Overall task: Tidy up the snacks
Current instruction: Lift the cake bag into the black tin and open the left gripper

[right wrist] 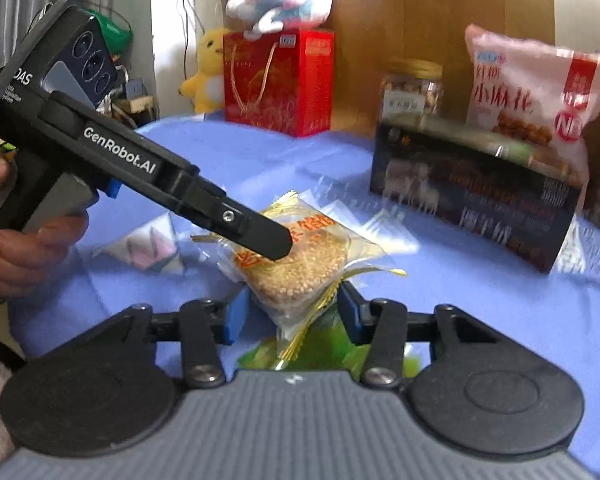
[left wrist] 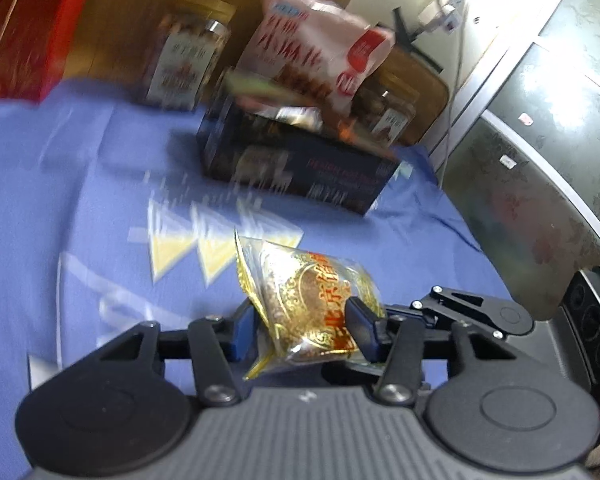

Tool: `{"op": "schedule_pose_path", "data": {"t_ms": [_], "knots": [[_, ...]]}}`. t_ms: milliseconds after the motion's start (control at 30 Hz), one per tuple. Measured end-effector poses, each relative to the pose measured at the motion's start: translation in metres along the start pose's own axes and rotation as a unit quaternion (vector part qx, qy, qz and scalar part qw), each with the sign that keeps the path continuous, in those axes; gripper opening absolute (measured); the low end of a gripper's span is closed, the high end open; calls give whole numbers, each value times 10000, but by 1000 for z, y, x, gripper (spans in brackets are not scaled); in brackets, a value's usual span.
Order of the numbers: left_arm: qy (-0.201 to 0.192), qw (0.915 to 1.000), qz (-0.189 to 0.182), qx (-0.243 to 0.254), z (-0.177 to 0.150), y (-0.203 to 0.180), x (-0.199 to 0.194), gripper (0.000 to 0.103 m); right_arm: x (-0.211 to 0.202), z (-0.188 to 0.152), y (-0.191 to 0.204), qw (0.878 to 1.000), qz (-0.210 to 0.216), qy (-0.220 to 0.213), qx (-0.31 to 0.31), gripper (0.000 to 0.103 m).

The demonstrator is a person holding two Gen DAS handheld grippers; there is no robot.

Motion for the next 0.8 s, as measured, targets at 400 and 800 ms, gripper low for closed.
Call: {"op": "schedule_pose_path", "data": {"t_ms": [400,800], "knots": [[-715,9931,102,928,127,-30,78,48,39,86,-98,9941,-711,-763,-306,50],[-505,9909,788,969,123,2,140,54,81,73,-151,9923,-976,-694,330,65]]}}
Point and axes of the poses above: each gripper's, at about its wrist camera, not at the fingertips, and x roughly the way its jaws point, y to its left, z to its top, the point moved 10 cm from there along x, roughly the way its jaws point, and after that the axes turned 12 degrees about -y, right-handed, at the moved point
